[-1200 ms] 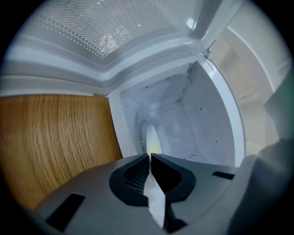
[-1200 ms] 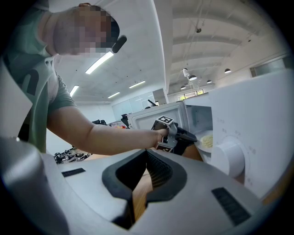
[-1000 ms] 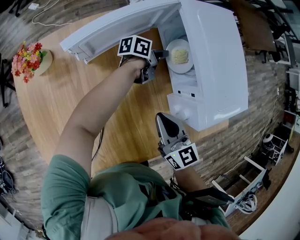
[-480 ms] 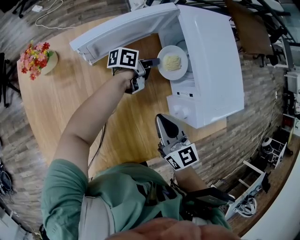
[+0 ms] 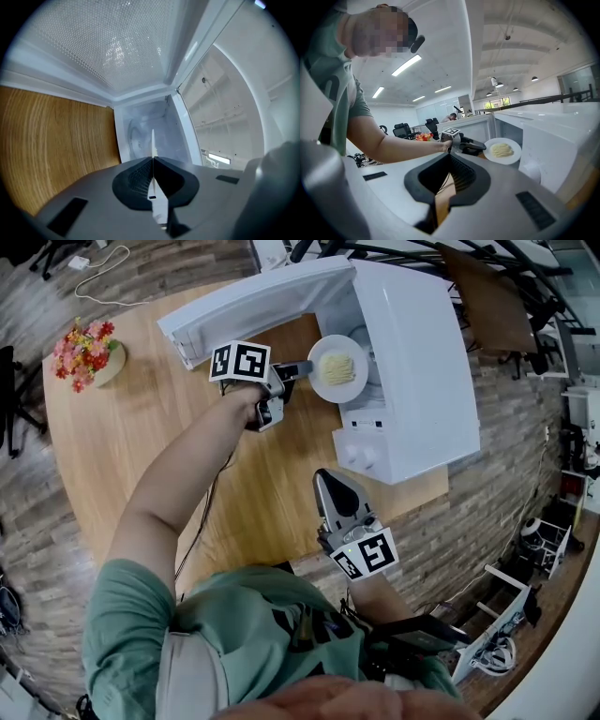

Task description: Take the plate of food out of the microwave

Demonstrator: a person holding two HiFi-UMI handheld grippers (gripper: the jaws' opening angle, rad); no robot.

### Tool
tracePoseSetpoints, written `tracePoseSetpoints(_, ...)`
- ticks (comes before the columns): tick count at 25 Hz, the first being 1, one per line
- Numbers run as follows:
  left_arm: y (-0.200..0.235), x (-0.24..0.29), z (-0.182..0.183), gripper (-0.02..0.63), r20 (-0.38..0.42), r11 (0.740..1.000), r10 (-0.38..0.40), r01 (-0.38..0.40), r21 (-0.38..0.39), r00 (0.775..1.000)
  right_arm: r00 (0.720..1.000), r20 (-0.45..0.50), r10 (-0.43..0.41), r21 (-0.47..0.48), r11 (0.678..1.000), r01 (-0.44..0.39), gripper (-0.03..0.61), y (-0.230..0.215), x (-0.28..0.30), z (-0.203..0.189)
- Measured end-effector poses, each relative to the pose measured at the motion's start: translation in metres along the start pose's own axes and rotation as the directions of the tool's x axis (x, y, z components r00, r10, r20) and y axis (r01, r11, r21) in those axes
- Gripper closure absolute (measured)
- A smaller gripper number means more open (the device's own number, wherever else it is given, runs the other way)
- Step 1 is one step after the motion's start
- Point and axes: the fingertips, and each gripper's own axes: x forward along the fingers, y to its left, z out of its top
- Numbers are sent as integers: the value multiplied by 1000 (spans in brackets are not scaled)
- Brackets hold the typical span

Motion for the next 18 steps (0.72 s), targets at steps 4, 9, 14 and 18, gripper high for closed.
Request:
tracePoseSetpoints(4, -8, -9, -2, 604, 11, 1000, -5, 5, 4, 1000, 1000, 7, -20, 0, 1000, 20, 572, 4, -8, 2)
tracePoseSetpoints(9, -16, -22, -9, 604, 12, 1000, -2, 2, 10, 1000, 999, 19, -49, -5, 999, 49, 572, 10, -20, 8)
tracePoseSetpoints(14, -24, -37, -12, 604, 34, 1000, -7, 7, -1, 999, 997, 23, -67, -9, 998, 67, 572, 16, -30, 15)
tracePoseSetpoints(18, -36, -50, -16, 604, 56, 1000, -18, 18, -11, 998, 996, 33, -88, -3, 996, 88, 572, 17, -45, 24)
